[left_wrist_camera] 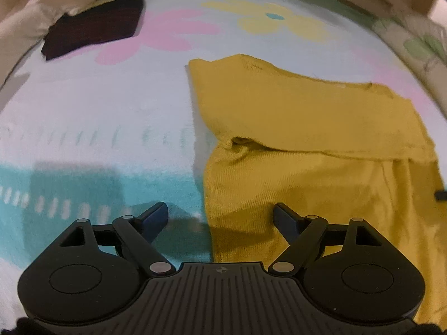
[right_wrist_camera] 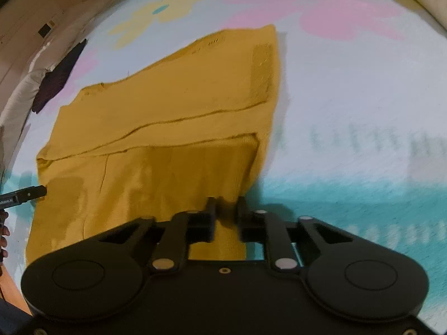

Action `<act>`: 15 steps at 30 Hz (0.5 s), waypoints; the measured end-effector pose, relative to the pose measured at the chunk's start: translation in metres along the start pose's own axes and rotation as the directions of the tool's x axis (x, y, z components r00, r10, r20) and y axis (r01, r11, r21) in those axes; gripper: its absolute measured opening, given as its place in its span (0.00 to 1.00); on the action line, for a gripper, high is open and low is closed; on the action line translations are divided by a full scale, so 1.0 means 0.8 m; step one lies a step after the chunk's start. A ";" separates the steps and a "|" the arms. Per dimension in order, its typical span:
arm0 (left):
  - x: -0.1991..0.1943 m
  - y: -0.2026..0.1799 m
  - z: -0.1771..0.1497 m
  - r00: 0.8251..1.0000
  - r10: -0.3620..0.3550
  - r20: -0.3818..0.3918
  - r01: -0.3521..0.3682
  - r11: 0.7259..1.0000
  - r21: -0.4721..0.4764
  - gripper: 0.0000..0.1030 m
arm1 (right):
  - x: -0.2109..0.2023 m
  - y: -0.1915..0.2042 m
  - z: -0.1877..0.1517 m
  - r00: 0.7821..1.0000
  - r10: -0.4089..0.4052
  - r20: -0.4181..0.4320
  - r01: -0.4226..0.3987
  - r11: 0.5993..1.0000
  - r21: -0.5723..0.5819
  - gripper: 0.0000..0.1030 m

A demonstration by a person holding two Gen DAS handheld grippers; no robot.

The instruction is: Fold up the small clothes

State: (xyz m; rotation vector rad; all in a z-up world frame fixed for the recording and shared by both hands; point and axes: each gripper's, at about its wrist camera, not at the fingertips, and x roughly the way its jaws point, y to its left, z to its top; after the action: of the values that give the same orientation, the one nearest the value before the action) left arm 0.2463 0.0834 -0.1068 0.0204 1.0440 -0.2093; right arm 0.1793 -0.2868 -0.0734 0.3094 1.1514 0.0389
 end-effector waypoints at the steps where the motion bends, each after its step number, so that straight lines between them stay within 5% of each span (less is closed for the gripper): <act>1: 0.000 -0.004 -0.001 1.000 0.009 0.000 -0.009 1.000 0.018 0.79 | 0.000 0.006 0.000 1.000 -0.025 0.006 0.026 0.999 -0.027 0.10; 5: 0.001 -0.005 -0.004 1.000 0.019 0.009 -0.019 0.999 0.039 0.79 | -0.003 0.020 0.000 0.989 -0.151 0.006 0.151 0.984 -0.090 0.09; 11: -0.003 -0.009 -0.010 1.000 0.028 -0.001 -0.028 0.997 0.072 0.81 | -0.009 0.016 -0.003 0.987 -0.159 0.010 0.159 0.983 -0.088 0.10; 13: -0.008 -0.007 -0.013 1.000 0.024 -0.014 -0.023 0.999 0.041 0.81 | -0.014 0.017 -0.006 0.991 -0.132 0.014 0.133 0.987 -0.094 0.21; 15: -0.015 -0.005 -0.021 1.000 0.015 -0.018 -0.014 1.000 0.017 0.81 | -0.025 0.018 -0.010 0.992 -0.122 0.015 0.123 0.988 -0.095 0.22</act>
State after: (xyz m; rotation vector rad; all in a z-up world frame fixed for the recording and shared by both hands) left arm 0.2255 0.0837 -0.1048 0.0457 1.0601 -0.2051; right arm 0.1656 -0.2749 -0.0545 0.1530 1.1536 -0.0152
